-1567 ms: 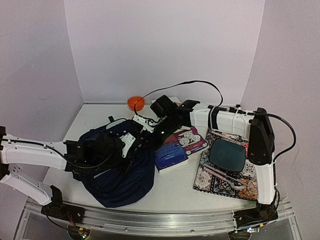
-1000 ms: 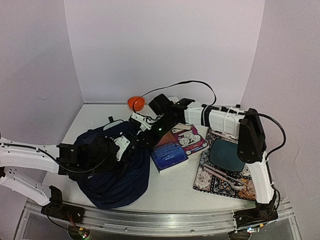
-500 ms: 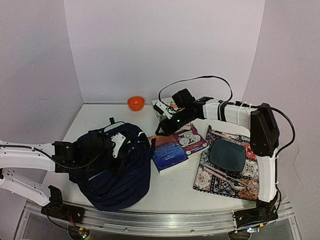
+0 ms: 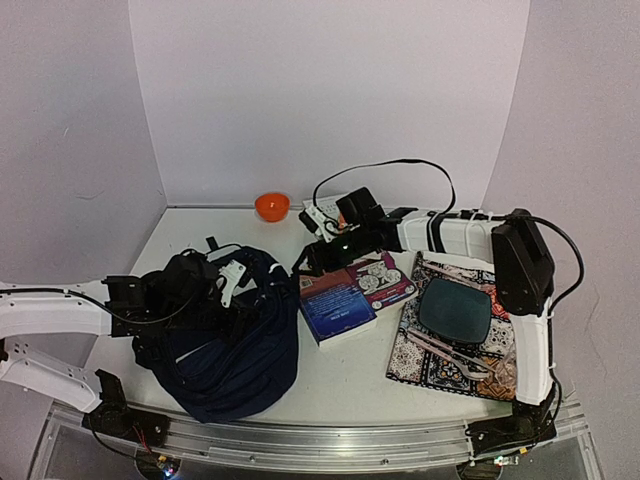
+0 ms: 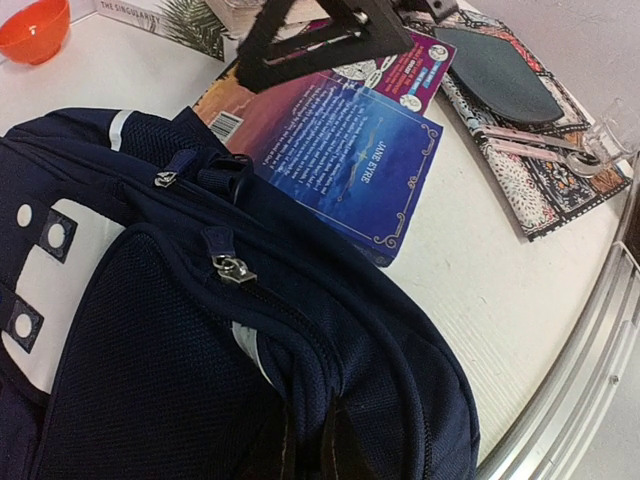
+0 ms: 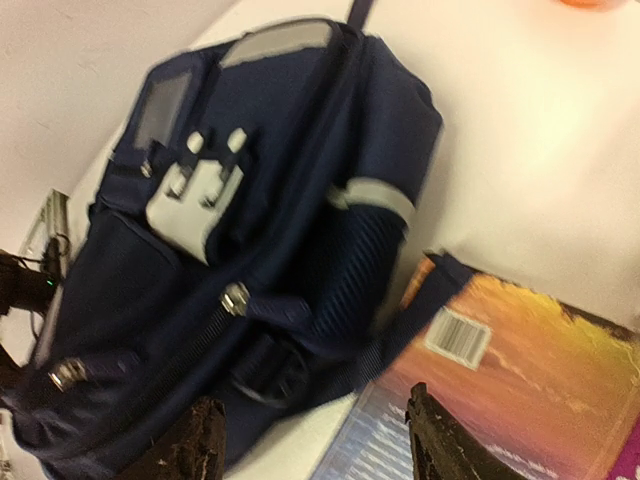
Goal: Pack the student bag
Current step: Adjust the second largest pocket of the student bag.
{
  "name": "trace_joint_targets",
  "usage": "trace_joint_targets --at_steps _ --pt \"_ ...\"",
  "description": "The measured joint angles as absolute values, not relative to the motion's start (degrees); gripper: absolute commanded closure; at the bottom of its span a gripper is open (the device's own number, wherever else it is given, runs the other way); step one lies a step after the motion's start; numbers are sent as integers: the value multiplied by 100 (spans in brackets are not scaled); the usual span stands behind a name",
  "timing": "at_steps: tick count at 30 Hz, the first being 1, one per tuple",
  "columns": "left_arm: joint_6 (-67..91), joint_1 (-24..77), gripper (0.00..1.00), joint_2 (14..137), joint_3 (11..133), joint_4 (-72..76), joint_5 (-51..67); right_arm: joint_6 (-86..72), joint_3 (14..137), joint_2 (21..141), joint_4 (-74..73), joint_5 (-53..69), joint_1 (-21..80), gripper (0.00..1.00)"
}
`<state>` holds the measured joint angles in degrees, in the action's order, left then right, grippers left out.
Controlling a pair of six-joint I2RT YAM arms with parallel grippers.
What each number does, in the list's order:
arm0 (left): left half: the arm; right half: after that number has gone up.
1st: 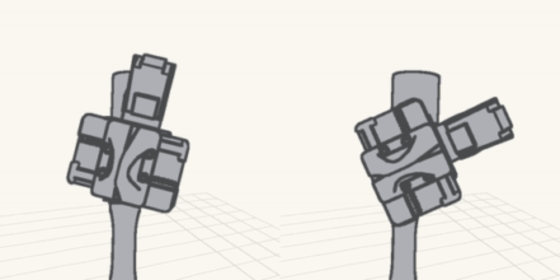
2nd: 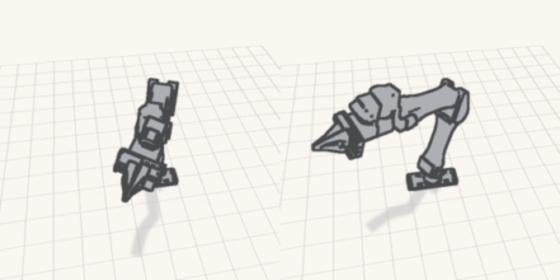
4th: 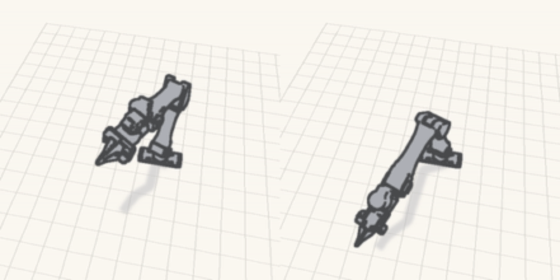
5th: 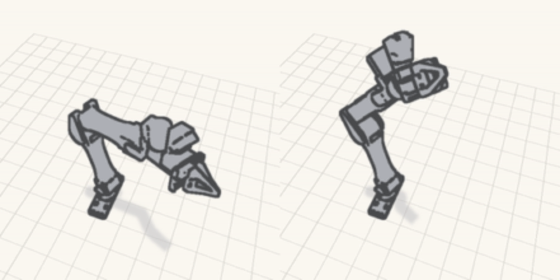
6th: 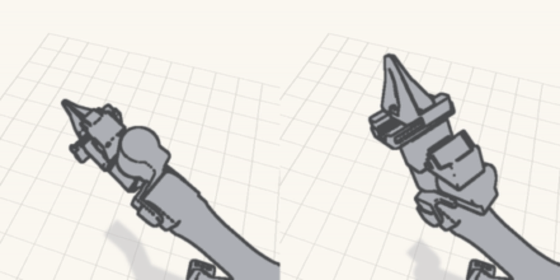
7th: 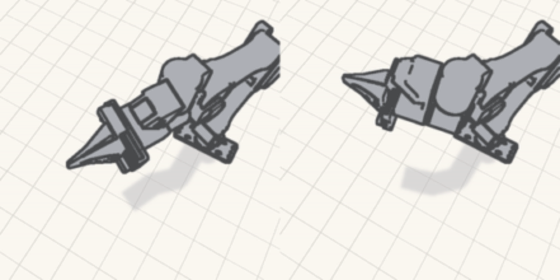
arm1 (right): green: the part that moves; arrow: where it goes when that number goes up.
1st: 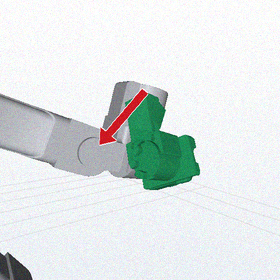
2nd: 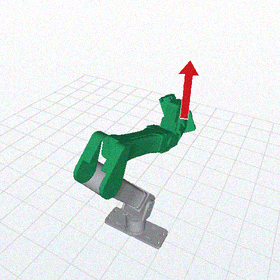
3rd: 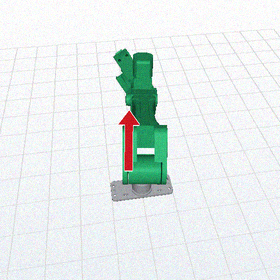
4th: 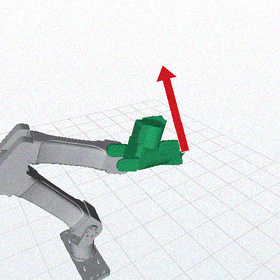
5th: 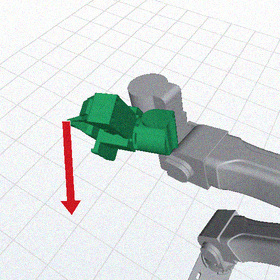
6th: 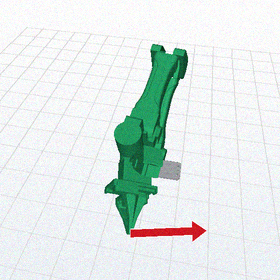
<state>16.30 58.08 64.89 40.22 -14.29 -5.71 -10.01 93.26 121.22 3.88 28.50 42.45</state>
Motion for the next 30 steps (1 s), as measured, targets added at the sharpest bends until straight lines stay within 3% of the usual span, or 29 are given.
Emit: trace_joint_targets --at_steps 17,25,30 --pt "1466 5802 100 6453 3951 -1402 5 -1121 10204 13429 833 3979 4407 30" --pt "1461 5812 100 6299 3898 -1459 -109 -802 9749 13419 1078 4656 4290 37" --pt "1438 5850 100 6157 3820 -1500 -120 -553 9598 13344 1007 5144 4206 49"
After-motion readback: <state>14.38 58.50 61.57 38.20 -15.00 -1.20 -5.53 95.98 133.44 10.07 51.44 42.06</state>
